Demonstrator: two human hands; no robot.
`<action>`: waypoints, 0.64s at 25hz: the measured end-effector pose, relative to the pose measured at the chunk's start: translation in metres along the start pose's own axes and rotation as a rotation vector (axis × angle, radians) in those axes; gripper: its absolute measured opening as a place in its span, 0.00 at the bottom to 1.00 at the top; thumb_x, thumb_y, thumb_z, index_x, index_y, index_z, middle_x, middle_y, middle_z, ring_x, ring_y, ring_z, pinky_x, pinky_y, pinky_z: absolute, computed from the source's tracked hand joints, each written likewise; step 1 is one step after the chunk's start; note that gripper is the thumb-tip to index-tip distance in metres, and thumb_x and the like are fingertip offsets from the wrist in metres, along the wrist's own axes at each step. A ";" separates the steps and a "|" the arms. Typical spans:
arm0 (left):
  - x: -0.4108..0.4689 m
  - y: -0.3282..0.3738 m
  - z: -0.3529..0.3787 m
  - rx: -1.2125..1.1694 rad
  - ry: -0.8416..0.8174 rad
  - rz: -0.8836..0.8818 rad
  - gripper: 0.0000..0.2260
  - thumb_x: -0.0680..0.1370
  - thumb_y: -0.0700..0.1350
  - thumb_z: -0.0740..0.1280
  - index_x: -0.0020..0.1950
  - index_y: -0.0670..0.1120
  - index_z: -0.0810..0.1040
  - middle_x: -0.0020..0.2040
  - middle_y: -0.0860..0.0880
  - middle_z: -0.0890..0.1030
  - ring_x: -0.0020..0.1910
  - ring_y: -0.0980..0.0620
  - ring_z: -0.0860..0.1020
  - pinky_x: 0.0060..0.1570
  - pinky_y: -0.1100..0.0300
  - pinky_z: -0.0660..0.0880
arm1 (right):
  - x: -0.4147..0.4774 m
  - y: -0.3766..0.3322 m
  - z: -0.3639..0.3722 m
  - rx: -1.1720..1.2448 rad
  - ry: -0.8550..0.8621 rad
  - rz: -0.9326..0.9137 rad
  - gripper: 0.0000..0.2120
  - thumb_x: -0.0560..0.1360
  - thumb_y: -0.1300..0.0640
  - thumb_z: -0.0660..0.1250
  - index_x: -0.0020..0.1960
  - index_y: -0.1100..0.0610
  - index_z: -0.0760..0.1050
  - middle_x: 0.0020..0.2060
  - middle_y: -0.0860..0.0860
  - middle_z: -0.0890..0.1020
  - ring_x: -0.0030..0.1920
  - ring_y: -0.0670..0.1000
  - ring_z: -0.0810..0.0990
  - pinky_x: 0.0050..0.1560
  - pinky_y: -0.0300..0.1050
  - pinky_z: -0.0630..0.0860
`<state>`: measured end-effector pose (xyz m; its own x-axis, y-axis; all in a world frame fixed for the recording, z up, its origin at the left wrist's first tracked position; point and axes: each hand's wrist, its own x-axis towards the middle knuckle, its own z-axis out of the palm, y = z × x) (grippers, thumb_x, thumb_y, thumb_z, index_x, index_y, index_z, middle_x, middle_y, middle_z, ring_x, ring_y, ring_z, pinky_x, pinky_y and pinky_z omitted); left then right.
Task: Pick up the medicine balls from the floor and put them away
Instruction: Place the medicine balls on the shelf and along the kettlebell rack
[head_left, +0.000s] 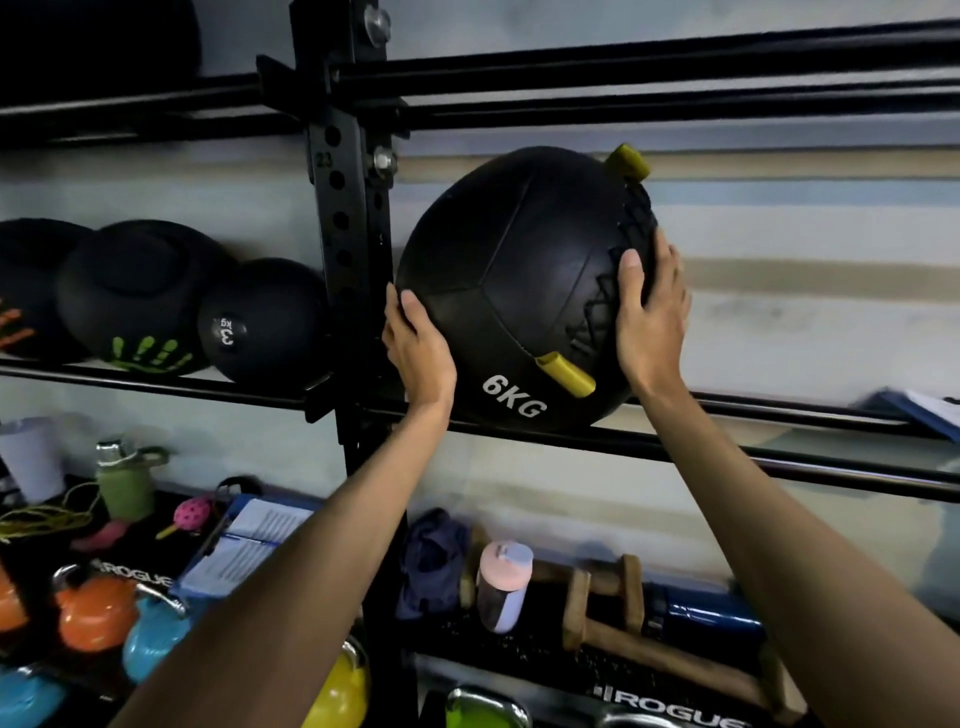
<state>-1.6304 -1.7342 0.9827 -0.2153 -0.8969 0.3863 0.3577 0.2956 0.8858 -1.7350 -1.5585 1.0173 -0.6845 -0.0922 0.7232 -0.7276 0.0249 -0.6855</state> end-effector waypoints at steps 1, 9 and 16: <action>0.003 -0.002 0.000 0.018 -0.008 0.000 0.26 0.82 0.65 0.48 0.79 0.60 0.57 0.78 0.46 0.63 0.75 0.42 0.64 0.73 0.40 0.63 | 0.000 0.001 0.000 -0.013 0.009 -0.005 0.27 0.83 0.39 0.51 0.80 0.45 0.56 0.79 0.48 0.60 0.78 0.52 0.56 0.73 0.46 0.50; -0.051 -0.019 -0.021 0.083 0.002 0.013 0.24 0.84 0.55 0.57 0.78 0.48 0.62 0.73 0.41 0.68 0.69 0.44 0.72 0.66 0.55 0.70 | -0.050 0.017 -0.019 -0.035 0.013 -0.027 0.27 0.81 0.45 0.59 0.77 0.55 0.64 0.74 0.54 0.68 0.75 0.53 0.65 0.76 0.48 0.61; -0.232 -0.117 -0.024 0.496 -0.374 0.131 0.11 0.77 0.39 0.63 0.59 0.42 0.75 0.51 0.44 0.82 0.49 0.43 0.81 0.48 0.51 0.77 | -0.220 0.111 -0.119 -0.249 -0.171 0.150 0.14 0.79 0.56 0.62 0.63 0.57 0.75 0.60 0.55 0.74 0.56 0.51 0.77 0.59 0.43 0.73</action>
<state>-1.6001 -1.5684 0.7834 -0.5332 -0.6937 0.4842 -0.0413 0.5931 0.8041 -1.6706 -1.4171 0.7921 -0.7828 -0.2337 0.5768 -0.6223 0.2917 -0.7264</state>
